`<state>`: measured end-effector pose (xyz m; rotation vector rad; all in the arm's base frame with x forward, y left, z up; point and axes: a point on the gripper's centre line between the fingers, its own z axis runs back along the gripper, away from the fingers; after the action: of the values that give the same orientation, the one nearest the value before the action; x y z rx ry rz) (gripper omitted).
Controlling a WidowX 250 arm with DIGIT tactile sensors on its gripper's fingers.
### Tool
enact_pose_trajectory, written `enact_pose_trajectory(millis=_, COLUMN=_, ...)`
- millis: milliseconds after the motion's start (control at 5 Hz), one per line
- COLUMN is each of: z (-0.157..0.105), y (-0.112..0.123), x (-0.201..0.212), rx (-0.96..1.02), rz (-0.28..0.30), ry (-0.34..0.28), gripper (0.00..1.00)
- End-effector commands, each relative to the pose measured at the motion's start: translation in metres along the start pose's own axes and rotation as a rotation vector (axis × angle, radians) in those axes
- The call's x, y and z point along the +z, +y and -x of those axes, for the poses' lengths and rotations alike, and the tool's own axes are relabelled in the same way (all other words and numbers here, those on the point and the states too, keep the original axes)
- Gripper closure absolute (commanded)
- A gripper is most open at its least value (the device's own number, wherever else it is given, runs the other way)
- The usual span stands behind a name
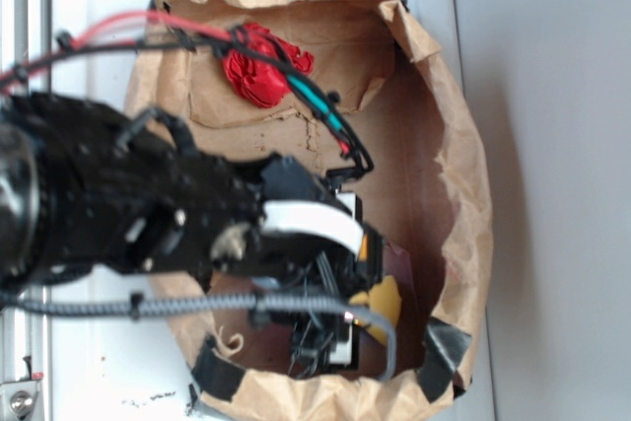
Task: Grab the green sponge.
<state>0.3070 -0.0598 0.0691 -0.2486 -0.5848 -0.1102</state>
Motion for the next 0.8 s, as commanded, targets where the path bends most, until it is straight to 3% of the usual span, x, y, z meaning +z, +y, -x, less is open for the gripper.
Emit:
enact_pose_trajectory(millis=0, z=-0.0054, y=-0.0077, x=-0.0034, rx=-0.038, rz=-0.018, ry=-0.036, gripper=0.00)
enact_pose_trajectory(millis=200, z=-0.0027, y=-0.0072, x=-0.0065, rx=-0.018, rz=-0.036, ry=-0.031, gripper=1.00)
enact_pose_trajectory(millis=600, z=-0.0026, y=-0.0032, x=-0.0097, rx=-0.021, rz=-0.046, ry=-0.056, gripper=1.00)
